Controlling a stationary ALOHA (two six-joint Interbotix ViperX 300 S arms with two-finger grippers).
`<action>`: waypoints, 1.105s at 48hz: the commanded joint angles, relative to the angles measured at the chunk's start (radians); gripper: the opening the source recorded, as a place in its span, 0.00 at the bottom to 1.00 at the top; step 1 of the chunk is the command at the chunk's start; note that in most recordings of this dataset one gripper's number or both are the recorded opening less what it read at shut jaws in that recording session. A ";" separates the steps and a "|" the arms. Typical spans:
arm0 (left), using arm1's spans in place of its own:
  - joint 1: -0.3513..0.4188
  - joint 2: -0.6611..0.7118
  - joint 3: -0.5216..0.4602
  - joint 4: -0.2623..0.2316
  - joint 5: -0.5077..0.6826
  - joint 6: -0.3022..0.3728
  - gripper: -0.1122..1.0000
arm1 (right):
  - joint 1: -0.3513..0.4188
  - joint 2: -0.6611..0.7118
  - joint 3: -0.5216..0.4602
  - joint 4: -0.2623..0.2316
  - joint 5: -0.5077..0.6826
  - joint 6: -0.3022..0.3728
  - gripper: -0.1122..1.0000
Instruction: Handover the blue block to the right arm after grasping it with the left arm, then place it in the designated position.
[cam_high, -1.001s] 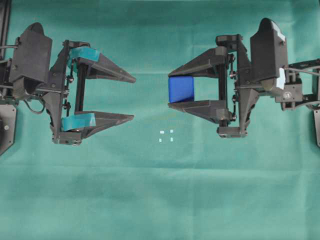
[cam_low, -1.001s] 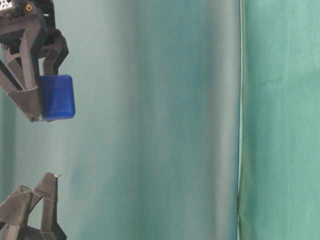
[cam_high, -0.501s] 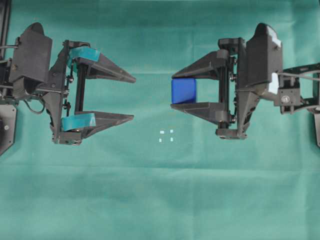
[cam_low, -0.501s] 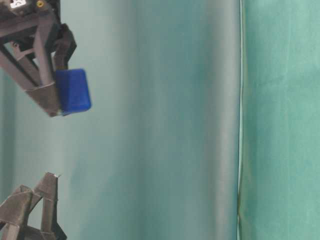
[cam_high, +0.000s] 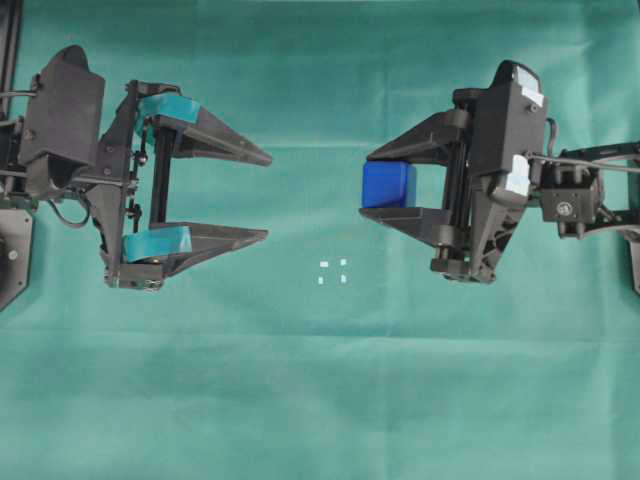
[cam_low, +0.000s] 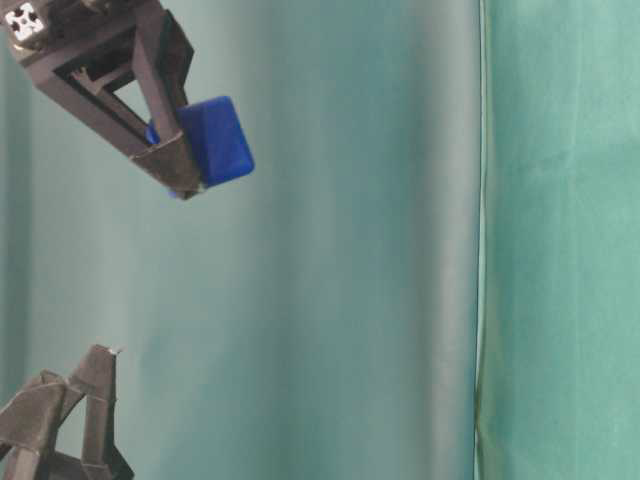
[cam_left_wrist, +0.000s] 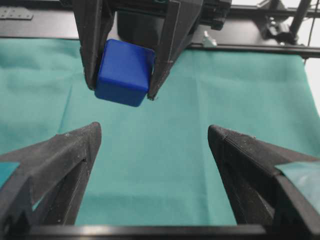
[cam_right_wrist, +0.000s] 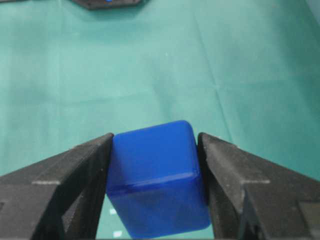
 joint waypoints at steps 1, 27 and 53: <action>0.002 -0.005 -0.023 -0.002 -0.005 0.002 0.99 | 0.005 -0.020 -0.012 0.005 0.006 0.000 0.62; 0.002 -0.003 -0.023 0.000 -0.005 0.002 0.99 | 0.005 0.055 -0.006 0.005 0.002 0.005 0.62; 0.002 -0.003 -0.021 -0.002 -0.005 0.002 0.99 | -0.011 0.276 -0.006 0.009 -0.137 0.037 0.62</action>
